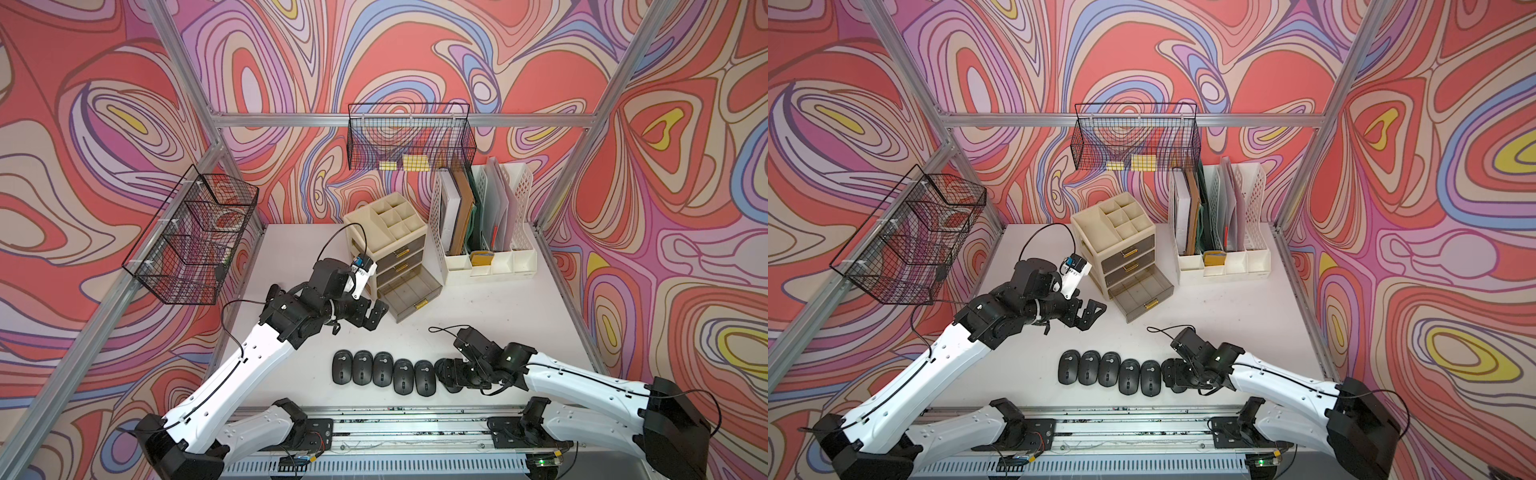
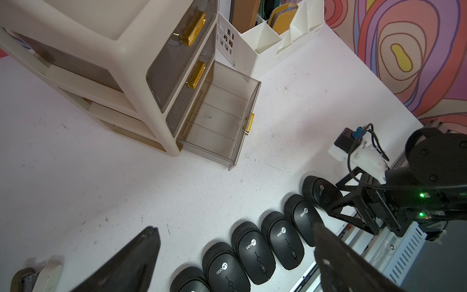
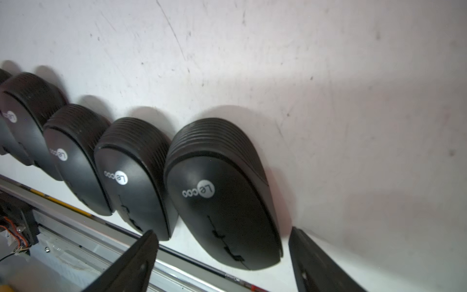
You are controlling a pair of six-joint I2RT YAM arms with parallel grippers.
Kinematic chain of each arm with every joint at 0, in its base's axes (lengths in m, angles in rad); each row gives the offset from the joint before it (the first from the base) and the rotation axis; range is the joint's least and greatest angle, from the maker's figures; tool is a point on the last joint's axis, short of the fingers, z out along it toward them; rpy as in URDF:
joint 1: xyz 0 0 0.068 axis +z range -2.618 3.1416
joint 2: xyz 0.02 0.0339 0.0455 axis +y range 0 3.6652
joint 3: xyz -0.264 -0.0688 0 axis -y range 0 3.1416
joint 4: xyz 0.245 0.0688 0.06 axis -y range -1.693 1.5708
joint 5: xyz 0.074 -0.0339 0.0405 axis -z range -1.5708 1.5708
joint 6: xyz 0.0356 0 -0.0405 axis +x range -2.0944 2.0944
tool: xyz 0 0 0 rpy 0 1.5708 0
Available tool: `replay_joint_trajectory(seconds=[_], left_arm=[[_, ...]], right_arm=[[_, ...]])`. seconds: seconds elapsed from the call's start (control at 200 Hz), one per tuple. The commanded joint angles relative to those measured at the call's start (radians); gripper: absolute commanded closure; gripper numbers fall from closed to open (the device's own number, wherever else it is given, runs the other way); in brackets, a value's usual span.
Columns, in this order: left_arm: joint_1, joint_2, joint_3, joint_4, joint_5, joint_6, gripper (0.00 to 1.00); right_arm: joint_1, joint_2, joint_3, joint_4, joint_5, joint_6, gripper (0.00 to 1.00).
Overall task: Take the mice out of the drawer
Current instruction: Move the mouse to the center of the board.
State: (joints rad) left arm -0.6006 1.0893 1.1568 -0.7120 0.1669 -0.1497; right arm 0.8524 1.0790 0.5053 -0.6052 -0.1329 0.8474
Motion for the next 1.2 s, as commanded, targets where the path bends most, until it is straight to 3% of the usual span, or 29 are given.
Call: replay_joint_trajectory(seconds=[0.0, 0.576, 0.841, 1.036, 1.197], left_arm=[[0.009, 0.006, -0.006, 0.005, 0.02, -0.004, 0.01], [0.015, -0.002, -0.007, 0.013, 0.026, -0.009, 0.01], [0.044, 0.014, 0.021, 0.04, 0.081, -0.021, 0.01], [0.081, 0.089, 0.16, -0.013, 0.096, -0.024, 0.01], [0.15, 0.154, 0.283, -0.038, 0.084, -0.036, 0.01]], right_arm=[[0.005, 0.006, -0.027, 0.079, -0.052, 0.01, 0.14], [0.005, -0.037, -0.044, 0.061, -0.127, 0.023, 0.16], [0.005, -0.055, 0.049, -0.075, 0.087, 0.025, 0.12], [0.005, -0.05, 0.102, 0.084, 0.141, 0.021, 0.12], [0.006, -0.032, 0.107, 0.263, 0.219, 0.132, 0.28]])
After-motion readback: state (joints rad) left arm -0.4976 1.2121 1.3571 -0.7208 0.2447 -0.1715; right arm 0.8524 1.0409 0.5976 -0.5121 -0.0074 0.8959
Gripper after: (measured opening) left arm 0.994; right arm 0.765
